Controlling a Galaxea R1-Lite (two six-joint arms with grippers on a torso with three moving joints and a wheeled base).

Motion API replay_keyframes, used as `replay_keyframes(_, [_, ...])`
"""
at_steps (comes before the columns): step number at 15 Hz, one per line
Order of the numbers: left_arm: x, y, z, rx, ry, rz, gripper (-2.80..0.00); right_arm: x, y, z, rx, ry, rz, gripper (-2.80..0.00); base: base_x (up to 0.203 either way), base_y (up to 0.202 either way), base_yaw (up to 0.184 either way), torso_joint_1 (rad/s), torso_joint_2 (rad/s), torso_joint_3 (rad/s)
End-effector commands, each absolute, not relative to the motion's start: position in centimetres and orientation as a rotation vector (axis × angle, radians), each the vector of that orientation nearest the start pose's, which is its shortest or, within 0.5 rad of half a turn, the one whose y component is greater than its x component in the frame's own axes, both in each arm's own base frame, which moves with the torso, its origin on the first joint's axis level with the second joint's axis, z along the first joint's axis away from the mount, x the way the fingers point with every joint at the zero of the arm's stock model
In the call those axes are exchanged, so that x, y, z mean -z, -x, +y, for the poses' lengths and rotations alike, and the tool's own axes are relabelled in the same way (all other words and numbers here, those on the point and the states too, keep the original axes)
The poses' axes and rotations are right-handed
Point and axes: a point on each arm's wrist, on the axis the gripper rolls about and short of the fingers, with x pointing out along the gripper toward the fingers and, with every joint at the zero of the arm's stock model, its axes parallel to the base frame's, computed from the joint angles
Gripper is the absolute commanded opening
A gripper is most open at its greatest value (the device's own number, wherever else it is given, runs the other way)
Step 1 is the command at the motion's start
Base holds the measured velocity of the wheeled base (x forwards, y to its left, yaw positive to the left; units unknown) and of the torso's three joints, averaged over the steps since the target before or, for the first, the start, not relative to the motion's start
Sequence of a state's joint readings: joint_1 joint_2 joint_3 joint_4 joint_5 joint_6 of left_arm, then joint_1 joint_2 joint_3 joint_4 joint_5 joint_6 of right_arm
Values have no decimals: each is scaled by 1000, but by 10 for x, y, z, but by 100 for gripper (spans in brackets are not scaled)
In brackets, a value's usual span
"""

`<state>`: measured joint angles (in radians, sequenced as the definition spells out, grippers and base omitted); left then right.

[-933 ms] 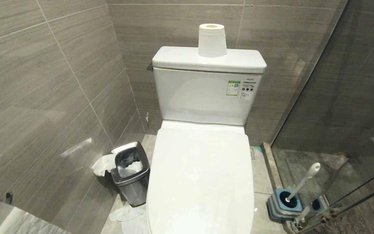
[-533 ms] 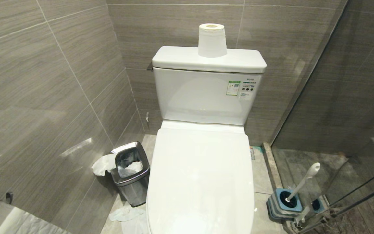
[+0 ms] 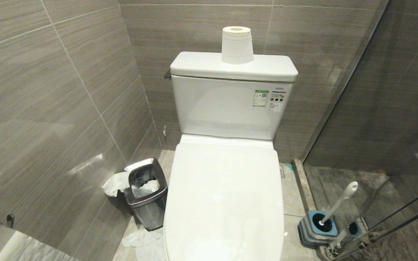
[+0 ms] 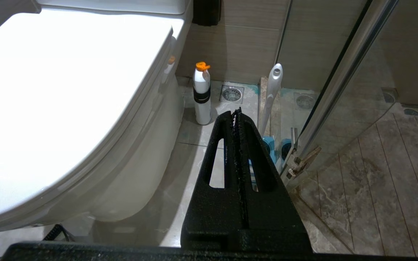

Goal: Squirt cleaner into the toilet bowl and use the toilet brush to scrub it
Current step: Use the left hand to lift the toilet lid slightly

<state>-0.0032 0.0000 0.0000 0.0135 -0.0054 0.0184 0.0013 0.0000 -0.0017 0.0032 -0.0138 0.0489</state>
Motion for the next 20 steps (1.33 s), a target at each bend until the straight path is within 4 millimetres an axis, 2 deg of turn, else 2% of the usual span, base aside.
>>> replay_keyframes(1, [-74, 23, 0, 18, -59, 16, -280, -76, 23, 0, 12, -49, 1, -280, 0, 0, 0, 0, 0, 0])
replay_keyframes(4, [-74, 23, -1, 46, -161, 15, -280, -76, 23, 0, 12, -50, 3, -280, 0, 0, 0, 0, 0, 0])
replay_keyframes(7, [-74, 23, -1, 55, -177, 12, -280, -76, 23, 0, 12, -49, 1, -280, 0, 0, 0, 0, 0, 0])
replay_keyframes(15, [-74, 23, -1, 36, -55, 16, -280, -76, 23, 0, 12, -49, 1, -280, 0, 0, 0, 0, 0, 0])
replay_keyframes(20, [-74, 23, -1, 36, -49, 16, -280, -76, 23, 0, -9, 2, 2, -280, 0, 0, 0, 0, 0, 0])
